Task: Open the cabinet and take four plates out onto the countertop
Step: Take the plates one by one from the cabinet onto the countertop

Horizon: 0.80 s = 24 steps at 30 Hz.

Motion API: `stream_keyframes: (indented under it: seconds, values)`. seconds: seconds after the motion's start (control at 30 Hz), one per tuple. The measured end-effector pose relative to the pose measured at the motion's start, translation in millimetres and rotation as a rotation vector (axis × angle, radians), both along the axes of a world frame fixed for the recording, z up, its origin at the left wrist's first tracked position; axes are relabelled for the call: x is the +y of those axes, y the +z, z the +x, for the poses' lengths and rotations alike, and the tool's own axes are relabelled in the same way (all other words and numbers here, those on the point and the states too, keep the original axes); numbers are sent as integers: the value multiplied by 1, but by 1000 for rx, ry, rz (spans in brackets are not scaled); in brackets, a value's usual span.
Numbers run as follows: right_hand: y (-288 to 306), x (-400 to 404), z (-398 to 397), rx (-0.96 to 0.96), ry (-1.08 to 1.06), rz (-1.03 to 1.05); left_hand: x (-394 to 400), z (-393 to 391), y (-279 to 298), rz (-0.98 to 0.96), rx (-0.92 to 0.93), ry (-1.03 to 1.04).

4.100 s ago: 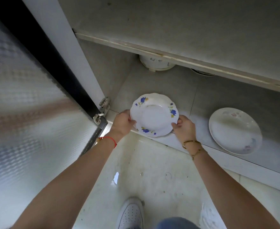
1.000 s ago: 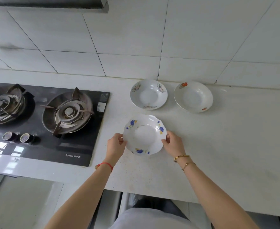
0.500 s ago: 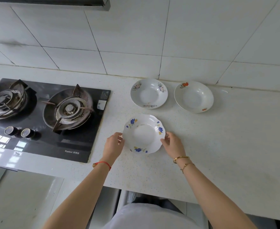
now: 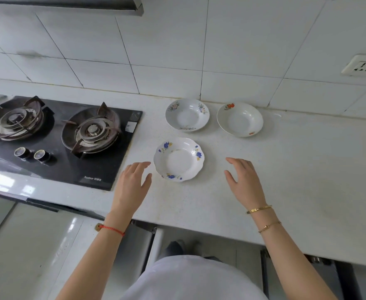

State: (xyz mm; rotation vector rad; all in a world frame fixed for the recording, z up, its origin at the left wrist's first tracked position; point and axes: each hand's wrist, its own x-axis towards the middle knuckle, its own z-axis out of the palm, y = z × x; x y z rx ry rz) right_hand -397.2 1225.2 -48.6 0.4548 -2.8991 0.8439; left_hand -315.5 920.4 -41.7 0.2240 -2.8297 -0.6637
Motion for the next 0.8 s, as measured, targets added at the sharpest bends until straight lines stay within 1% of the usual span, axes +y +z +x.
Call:
stream_keyframes:
  seconds: [0.17, 0.4, 0.53, 0.8]
  values:
    - [11, 20, 46, 39, 18, 21, 21, 43, 15, 4, 82, -21]
    - [16, 32, 126, 74, -53, 1, 31, 117, 27, 42, 129, -63]
    - [17, 34, 190, 90, -118, -21, 25, 173, 29, 48, 103, -93]
    - [7, 46, 336, 16, -204, -51, 28, 281, 30, 44, 68, -195]
